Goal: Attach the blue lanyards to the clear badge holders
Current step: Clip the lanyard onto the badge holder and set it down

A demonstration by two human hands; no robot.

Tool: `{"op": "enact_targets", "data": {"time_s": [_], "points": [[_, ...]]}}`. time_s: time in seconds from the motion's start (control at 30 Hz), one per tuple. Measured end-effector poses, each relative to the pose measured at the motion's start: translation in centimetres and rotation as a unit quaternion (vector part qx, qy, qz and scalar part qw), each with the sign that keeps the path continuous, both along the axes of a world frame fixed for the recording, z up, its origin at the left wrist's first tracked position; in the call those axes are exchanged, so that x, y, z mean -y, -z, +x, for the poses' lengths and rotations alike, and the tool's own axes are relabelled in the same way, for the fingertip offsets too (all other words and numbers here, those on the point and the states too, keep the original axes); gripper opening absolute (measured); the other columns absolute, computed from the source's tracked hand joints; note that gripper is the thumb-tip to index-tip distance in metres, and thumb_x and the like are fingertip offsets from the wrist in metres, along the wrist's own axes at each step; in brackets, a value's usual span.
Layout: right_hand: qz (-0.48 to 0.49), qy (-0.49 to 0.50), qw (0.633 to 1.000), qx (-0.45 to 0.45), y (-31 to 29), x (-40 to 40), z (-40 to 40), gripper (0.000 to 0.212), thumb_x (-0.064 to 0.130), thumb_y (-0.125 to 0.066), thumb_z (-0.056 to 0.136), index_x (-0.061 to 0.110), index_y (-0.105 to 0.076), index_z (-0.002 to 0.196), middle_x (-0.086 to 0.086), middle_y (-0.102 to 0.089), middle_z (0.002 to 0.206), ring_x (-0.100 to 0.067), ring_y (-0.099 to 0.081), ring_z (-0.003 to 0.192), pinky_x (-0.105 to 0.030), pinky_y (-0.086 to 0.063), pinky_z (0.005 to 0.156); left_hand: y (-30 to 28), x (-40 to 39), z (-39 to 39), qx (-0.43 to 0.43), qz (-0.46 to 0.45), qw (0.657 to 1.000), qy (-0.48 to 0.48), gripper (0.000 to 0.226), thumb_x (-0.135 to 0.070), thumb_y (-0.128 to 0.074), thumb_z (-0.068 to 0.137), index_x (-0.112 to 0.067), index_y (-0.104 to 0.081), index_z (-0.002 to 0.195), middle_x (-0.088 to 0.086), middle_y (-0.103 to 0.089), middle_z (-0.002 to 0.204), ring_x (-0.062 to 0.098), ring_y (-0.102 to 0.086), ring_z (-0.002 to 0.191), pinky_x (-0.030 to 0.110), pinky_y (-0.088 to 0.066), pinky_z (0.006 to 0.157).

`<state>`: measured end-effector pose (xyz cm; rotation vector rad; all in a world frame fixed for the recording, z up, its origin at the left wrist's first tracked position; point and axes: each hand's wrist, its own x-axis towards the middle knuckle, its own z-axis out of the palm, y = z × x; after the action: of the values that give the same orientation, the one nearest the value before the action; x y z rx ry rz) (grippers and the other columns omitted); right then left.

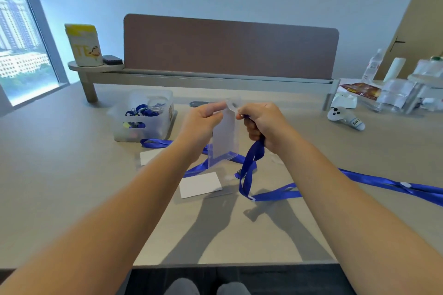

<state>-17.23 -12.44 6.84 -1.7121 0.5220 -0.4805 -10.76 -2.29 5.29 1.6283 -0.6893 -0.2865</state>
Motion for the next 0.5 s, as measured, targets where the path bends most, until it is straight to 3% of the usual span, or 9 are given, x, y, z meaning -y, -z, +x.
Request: {"op": "enact_targets", "data": {"time_s": [0.2, 0.3, 0.4, 0.5], "points": [[-0.023, -0.050, 0.998, -0.042, -0.4, -0.8, 0.2, 0.032, 0.011, -0.045, 0.088, 0.011, -0.049, 0.056, 0.009, -0.034, 0.027, -0.007, -0.026, 0.037, -0.015, -0.027, 0.036, 0.5, -0.7, 0.6, 0.077, 0.024, 0.996, -0.034, 0.034, -0.014, -0.039, 0.093, -0.012, -0.049, 0.125, 0.010, -0.052, 0.127, 0.019, -0.043, 0.099, 0.035, -0.039, 0.087], [-0.026, -0.066, 0.996, -0.044, -0.5, -1.0, 0.6, 0.030, 0.011, -0.045, 0.088, 0.010, -0.050, 0.058, 0.003, -0.036, 0.042, -0.007, -0.026, 0.040, -0.015, -0.027, 0.037, 0.7, -1.2, 1.1, 0.143, 0.044, 0.987, -0.050, 0.034, -0.010, -0.036, 0.094, -0.009, -0.049, 0.126, 0.012, -0.054, 0.126, 0.013, -0.040, 0.096, 0.024, -0.036, 0.083], [-0.022, -0.080, 0.996, -0.030, -0.4, -1.3, 0.9, 0.027, 0.010, -0.046, 0.088, 0.008, -0.052, 0.062, -0.001, -0.037, 0.047, -0.009, -0.028, 0.042, -0.015, -0.027, 0.037, 1.1, -1.9, 1.5, 0.215, 0.077, 0.971, -0.063, 0.034, -0.008, -0.037, 0.093, -0.009, -0.050, 0.125, 0.015, -0.059, 0.118, 0.012, -0.041, 0.088, 0.007, -0.034, 0.063], [0.001, -0.105, 0.994, -0.003, 0.1, -1.7, 1.3, 0.023, 0.011, -0.049, 0.090, 0.007, -0.058, 0.069, -0.001, -0.050, 0.047, -0.005, -0.040, 0.033, -0.013, -0.037, 0.036, 1.4, -2.3, 1.8, 0.222, 0.071, 0.970, -0.063, 0.033, -0.009, -0.037, 0.094, -0.010, -0.051, 0.124, 0.012, -0.059, 0.117, 0.014, -0.044, 0.088, 0.014, -0.040, 0.068]]}}
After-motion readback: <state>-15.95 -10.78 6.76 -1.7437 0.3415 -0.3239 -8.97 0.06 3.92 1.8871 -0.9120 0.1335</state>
